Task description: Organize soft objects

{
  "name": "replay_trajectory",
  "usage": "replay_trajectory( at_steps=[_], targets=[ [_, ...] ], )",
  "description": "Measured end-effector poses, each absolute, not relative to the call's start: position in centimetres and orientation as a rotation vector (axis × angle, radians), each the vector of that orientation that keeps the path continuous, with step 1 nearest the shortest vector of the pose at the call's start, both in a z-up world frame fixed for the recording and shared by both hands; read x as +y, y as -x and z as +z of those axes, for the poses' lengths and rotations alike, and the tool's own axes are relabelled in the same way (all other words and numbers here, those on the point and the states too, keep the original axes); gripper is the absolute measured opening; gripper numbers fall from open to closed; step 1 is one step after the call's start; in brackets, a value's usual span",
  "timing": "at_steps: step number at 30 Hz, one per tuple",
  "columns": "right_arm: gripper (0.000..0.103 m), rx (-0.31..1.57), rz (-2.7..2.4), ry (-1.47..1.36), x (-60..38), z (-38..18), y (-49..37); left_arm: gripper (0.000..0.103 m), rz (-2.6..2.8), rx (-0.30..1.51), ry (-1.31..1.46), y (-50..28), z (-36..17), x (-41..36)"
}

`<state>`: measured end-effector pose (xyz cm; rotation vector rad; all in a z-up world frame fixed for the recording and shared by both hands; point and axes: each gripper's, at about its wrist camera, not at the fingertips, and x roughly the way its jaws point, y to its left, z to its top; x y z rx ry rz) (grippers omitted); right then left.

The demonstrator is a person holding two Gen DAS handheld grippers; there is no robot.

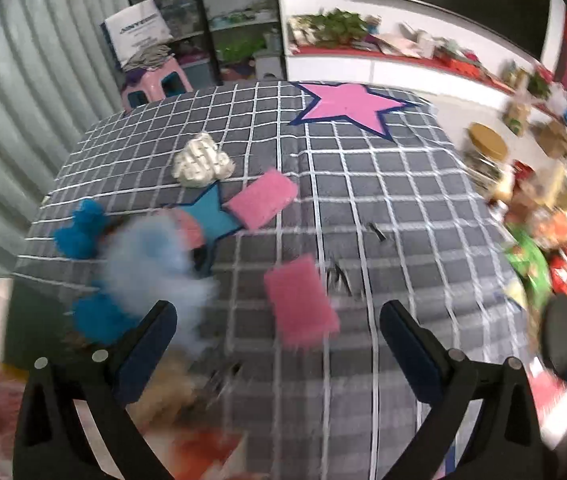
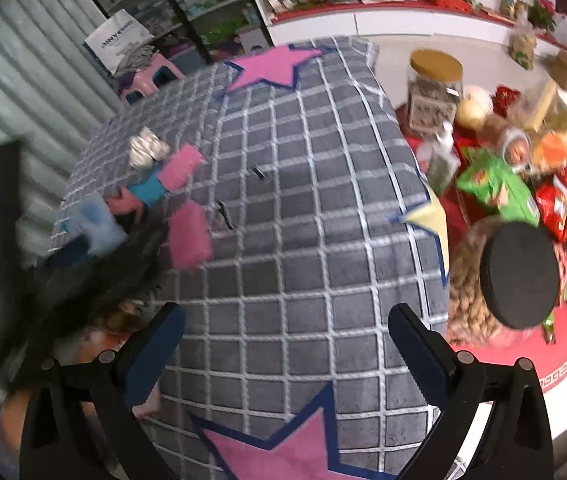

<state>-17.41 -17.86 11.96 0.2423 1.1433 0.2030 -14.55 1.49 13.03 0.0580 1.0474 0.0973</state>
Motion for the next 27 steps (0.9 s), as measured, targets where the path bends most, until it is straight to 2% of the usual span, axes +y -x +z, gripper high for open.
replay_trajectory(
  at_steps=[6, 10, 17, 27],
  targets=[
    [0.102, 1.160, 0.286, -0.211, -14.0, 15.1, 15.3, 0.102, 0.164, 1.156, -0.019, 17.8, 18.6, 8.0],
    [0.102, 1.166, 0.328, -0.207, -10.7, 16.8, 14.3, 0.102, 0.207, 1.190, 0.048, 17.8, 20.1, 11.5],
    [0.102, 1.185, 0.320, -0.150, -5.9, 19.2, 12.8, 0.102, 0.228, 1.256, 0.056, 15.5, 20.6, 16.8],
    [0.102, 1.241, 0.194, -0.103, -1.7, 19.7, 8.1, 0.102, 0.194, 1.341, 0.077, 9.8, 18.9, 24.0]
  ],
)
